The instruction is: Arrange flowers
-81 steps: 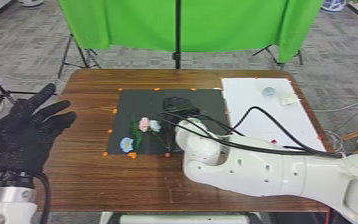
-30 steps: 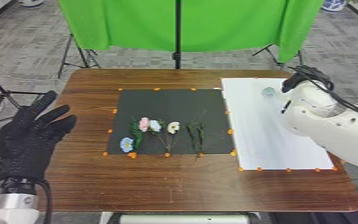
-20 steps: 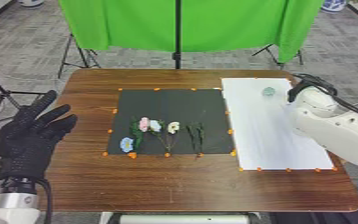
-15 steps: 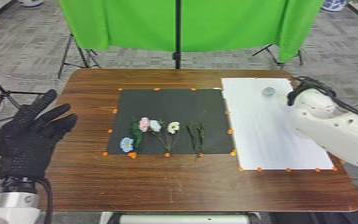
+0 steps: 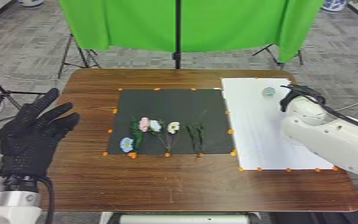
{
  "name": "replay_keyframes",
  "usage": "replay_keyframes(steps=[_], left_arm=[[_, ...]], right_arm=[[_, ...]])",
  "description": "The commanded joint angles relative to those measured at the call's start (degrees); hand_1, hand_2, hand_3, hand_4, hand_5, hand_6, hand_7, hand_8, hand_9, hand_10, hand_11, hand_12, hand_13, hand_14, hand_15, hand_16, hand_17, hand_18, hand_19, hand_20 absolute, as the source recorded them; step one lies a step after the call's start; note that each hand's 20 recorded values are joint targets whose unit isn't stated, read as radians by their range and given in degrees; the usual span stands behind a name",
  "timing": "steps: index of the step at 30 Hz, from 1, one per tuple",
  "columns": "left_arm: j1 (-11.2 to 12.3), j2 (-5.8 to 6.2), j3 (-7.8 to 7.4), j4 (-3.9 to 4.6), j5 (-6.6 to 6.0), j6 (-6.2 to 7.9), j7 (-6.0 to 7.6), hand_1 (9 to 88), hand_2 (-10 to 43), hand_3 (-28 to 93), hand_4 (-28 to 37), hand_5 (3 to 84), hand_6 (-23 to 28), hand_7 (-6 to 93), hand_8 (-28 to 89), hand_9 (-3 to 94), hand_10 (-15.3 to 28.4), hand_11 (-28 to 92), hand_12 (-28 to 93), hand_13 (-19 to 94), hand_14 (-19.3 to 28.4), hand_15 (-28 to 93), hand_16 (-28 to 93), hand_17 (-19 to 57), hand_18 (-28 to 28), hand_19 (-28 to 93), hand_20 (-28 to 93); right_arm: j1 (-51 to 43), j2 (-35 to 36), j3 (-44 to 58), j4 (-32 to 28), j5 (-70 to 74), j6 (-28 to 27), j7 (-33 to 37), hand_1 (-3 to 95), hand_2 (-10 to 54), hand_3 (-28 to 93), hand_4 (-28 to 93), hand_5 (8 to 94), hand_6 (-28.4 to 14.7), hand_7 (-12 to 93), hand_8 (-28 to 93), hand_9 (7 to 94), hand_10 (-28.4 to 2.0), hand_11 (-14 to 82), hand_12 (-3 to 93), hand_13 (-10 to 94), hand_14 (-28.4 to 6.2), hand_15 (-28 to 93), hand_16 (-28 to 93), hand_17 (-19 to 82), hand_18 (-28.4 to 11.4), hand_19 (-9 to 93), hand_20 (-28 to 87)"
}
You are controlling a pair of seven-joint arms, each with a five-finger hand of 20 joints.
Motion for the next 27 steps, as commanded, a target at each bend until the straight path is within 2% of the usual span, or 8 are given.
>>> replay_keyframes(steps=[1,3,6,9,11,16,21,27], left_arm=[[0.93,-0.42,-0.06,0.39,-0.39,-0.82,-0.07,19.1,8.6,77,-28.3,35.5,9.1,14.6,-9,33.5,21.1,32,13,28,28.4,66,-13,-2.9,25.9,57,44],[1.23,-0.69,-0.57,0.4,-0.34,-1.24,-0.52,19.0,8.7,77,-28.3,35.5,9.0,14.6,-9,33.4,21.0,32,13,28,28.4,65,-13,-3.3,26.2,56,43],[1.85,-1.79,-2.29,0.22,0.82,-2.6,-3.01,18.7,8.8,77,-28.3,35.0,8.7,14.6,-9,32.8,20.8,31,13,27,28.4,64,-13,-3.9,27.1,55,41],[2.53,-3.08,-4.28,0.02,2.01,-4.35,-5.81,18.3,8.8,77,-28.3,34.8,8.7,14.2,-9,32.3,20.6,30,12,26,28.4,62,-13,-4.3,27.9,55,39],[3.04,-4.41,-6.1,-0.24,3.27,-5.89,-8.46,18.2,8.7,77,-28.3,34.6,8.6,13.7,-9,32.1,20.4,30,13,26,28.4,61,-12,-4.6,28.2,56,36],[4.38,-6.41,-9.05,-0.82,4.66,-6.93,-11.46,17.9,8.3,76,-28.3,33.7,8.1,13.2,-9,31.5,20.2,28,12,25,28.4,59,-12,-4.7,28.3,55,35],[5.72,-7.31,-10.0,-1.14,4.93,-7.12,-12.36,17.9,8.2,76,-28.3,33.3,7.9,12.6,-8,31.1,20.1,27,13,24,28.4,58,-11,-4.5,28.4,55,36],[6.15,-7.2,-9.84,-1.33,4.77,-6.3,-11.87,17.9,8.2,76,-28.3,33.3,7.8,12.3,-8,30.9,20.2,27,13,25,28.4,57,-11,-4.0,28.4,54,38]], right_arm=[[-0.28,-0.15,-1.88,0.98,-2.9,2.49,-1.31,43.1,-9.5,74,-28,63.6,4.4,15,-12,78.8,-10.2,18.6,12.9,85,-4.6,50,17,50,-16.0,93,-17],[-0.47,-0.11,-2.67,1.15,-4.53,4.95,-1.97,47.7,-9.5,69,-28,72.4,3.9,16,-5,81.7,-8.6,15.8,14.9,86,-4.1,48,18,50,-15.1,93,-21],[-0.39,-0.17,-3.69,1.13,-6.34,6.43,-2.41,52.4,-9.5,67,-28,80.6,4.2,17,0,88.2,-6.5,10.7,21.8,88,-2.9,45,19,51,-13.8,93,-24],[-0.04,0.06,-4.64,0.63,-7.23,7.86,-2.67,54.0,-9.5,67,-28,82.7,4.4,18,1,91.1,-5.5,9.0,25.0,89,-2.2,44,20,51,-13.2,93,-24],[0.05,0.12,-5.04,0.4,-8.03,9.58,-3.03,54.1,-9.5,68,-28,83.2,4.2,18,1,91.9,-5.3,8.4,25.9,89,-1.8,45,20,51,-13.1,93,-24],[1.17,0.09,-6.74,-0.48,-10.77,12.89,-3.34,54.0,-9.5,69,-28,83.8,3.6,19,2,92.7,-5.3,8.9,26.7,90,-1.4,45,21,51,-13.0,93,-22],[2.2,-0.38,-7.2,-2.23,-13.53,16.2,-3.36,53.7,-9.5,70,-28,84.4,3.3,18,3,93.2,-5.5,9.5,26.9,90,-1.3,46,21,51,-13.2,93,-20],[5.39,-2.61,-10.04,-5.06,-16.72,20.41,-4.21,53.7,-9.5,71,-28,85.4,2.7,18,3,93.6,-6.0,11.2,26.2,91,-1.6,46,22,50,-13.8,93,-15]])
